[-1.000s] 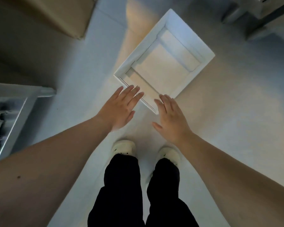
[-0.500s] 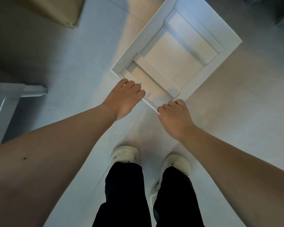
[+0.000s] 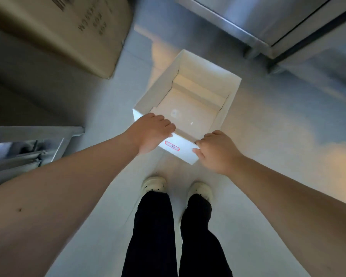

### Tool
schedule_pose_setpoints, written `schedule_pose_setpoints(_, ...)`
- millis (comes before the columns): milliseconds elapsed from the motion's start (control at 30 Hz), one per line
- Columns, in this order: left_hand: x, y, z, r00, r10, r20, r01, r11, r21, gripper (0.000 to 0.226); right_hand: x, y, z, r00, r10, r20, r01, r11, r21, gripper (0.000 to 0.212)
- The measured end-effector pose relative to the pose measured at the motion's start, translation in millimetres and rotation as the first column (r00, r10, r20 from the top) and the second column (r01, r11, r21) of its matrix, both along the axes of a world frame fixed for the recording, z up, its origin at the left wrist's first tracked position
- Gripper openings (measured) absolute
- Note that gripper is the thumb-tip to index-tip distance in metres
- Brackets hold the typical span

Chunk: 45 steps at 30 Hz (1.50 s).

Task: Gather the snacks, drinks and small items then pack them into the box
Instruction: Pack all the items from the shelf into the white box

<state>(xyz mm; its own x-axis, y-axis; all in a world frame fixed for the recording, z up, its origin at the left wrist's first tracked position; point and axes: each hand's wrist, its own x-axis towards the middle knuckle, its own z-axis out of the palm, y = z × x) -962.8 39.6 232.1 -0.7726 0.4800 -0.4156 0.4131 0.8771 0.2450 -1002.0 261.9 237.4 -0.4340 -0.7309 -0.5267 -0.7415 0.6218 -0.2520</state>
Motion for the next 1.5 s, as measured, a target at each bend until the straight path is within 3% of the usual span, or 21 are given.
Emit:
schedule_pose_setpoints(100,0,-6,71,0.999,-0.035,-0.033,0.034,0.999,-0.025,0.025,-3,-1,71,1.0,0.021,-0.016,-0.022,0.999,-0.041,0.032)
schedule_pose_setpoints(233,-8,-18,214,0.965,-0.079,-0.251,0.099,0.993,0.068,0.009,-16,-7,204,0.997,0.047,-0.065,-0.053,0.995,-0.087,0.034)
schedule_pose_setpoints(500,0,-19,471,0.824,-0.12,-0.554,0.21,0.973,0.101,0.021,-9,-2,467,0.966,0.106,-0.238,-0.137,0.984,-0.116,0.036)
schedule_pose_setpoints(767,66,14,658,0.757,-0.13,-0.64,0.179,0.984,0.011,0.018,44,28,645,0.873,0.185,-0.452,-0.252,0.963,-0.093,0.044)
schedule_pose_setpoints(900,122,38,715,0.737,-0.123,-0.664,0.108,0.992,-0.064,0.017,79,47,707,0.829,0.236,-0.508,-0.327,0.94,-0.097,0.043)
schedule_pose_setpoints(1000,175,63,745,0.779,0.004,-0.627,-0.022,1.0,-0.021,0.034,113,68,743,0.816,0.275,-0.509,-0.369,0.925,-0.093,0.044)
schedule_pose_setpoints(1133,242,100,773,0.769,0.078,-0.634,-0.11,0.994,-0.012,0.035,157,94,772,0.799,0.349,-0.49,-0.451,0.886,-0.105,0.042)
schedule_pose_setpoints(1333,344,121,811,0.753,0.189,-0.63,-0.279,0.959,-0.046,0.029,212,92,791,0.764,0.468,-0.444,-0.599,0.771,-0.218,0.04)
schedule_pose_setpoints(1500,432,119,829,0.702,0.292,-0.649,-0.458,0.884,-0.097,0.029,271,59,807,0.68,0.59,-0.436,-0.723,0.637,-0.265,0.041)
